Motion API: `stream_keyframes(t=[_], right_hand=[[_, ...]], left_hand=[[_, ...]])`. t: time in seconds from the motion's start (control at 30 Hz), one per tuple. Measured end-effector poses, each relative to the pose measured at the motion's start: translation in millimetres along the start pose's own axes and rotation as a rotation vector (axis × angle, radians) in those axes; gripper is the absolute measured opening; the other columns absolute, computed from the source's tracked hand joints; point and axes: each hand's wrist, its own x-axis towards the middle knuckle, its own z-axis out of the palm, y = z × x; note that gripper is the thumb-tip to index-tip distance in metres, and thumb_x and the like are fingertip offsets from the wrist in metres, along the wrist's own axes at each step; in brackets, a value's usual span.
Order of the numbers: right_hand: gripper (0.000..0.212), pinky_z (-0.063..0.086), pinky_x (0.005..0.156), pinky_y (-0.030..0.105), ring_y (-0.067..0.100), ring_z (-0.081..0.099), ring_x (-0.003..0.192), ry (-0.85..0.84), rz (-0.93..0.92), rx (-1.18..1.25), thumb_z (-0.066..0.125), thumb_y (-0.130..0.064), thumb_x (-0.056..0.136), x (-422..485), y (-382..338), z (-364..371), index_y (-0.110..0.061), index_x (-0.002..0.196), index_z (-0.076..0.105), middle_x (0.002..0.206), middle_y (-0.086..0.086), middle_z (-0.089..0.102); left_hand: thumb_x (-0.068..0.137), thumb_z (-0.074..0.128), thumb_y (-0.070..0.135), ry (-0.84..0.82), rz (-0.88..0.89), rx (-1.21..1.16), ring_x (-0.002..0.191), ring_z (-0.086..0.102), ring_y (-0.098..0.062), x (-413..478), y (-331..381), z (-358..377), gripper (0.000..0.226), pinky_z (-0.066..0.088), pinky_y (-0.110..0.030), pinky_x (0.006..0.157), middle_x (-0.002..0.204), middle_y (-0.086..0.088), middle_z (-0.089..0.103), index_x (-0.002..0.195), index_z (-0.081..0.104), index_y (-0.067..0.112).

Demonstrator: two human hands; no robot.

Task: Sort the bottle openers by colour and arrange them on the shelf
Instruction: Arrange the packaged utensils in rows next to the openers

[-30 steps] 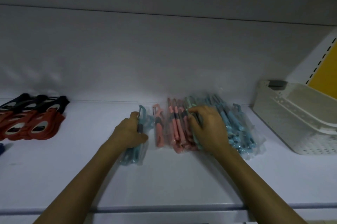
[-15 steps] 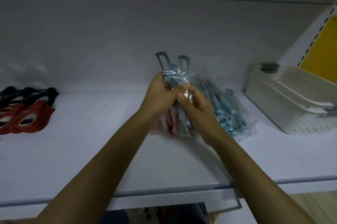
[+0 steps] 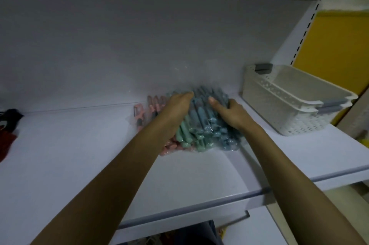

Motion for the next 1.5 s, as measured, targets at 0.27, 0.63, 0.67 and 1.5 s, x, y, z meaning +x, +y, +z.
stream_keyframes(t=[0.27, 0.63, 0.67, 1.5], right_hand=[[0.091, 0.047, 0.089, 0.033, 0.025, 0.054, 0.111, -0.071, 0.012, 0.114, 0.076, -0.049, 0.063, 25, 5, -3, -0.007, 0.134, 0.037, 0.128, 0.009, 0.053], [0.094, 0.042, 0.074, 0.026, 0.023, 0.053, 0.102, -0.113, -0.021, -0.044, 0.082, -0.041, 0.059, 36, 4, -11, -0.004, 0.133, 0.037, 0.112, 0.003, 0.049], [0.091, 0.043, 0.076, 0.027, 0.024, 0.054, 0.103, -0.09, -0.005, -0.02, 0.082, -0.039, 0.06, 39, 10, -14, -0.002, 0.131, 0.039, 0.114, 0.005, 0.051], [0.105, 0.038, 0.081, 0.023, 0.025, 0.051, 0.112, -0.089, 0.04, -0.169, 0.088, -0.027, 0.056, 46, 21, -39, -0.002, 0.14, 0.03, 0.135, 0.013, 0.048]], left_hand=[[0.098, 0.035, 0.044, -0.049, -0.041, 0.254, 0.128, 0.043, -0.025, 16, 6, 12, 0.054, 0.032, -0.036, 0.11, 0.142, -0.012, 0.045, 0.139, 0.042, 0.01], [0.092, 0.054, 0.039, -0.187, 0.264, 0.856, 0.112, 0.054, -0.022, 32, -16, 8, 0.045, 0.041, -0.034, 0.098, 0.129, -0.003, 0.054, 0.13, 0.047, 0.016], [0.086, 0.06, 0.044, -0.193, 0.314, 1.007, 0.11, 0.055, -0.022, 31, -21, 4, 0.052, 0.042, -0.035, 0.096, 0.126, -0.003, 0.055, 0.13, 0.047, 0.019], [0.086, 0.042, 0.042, -0.249, 0.616, 1.362, 0.114, 0.049, -0.024, 23, -39, -8, 0.053, 0.034, -0.041, 0.104, 0.124, -0.004, 0.054, 0.138, 0.043, 0.032]])
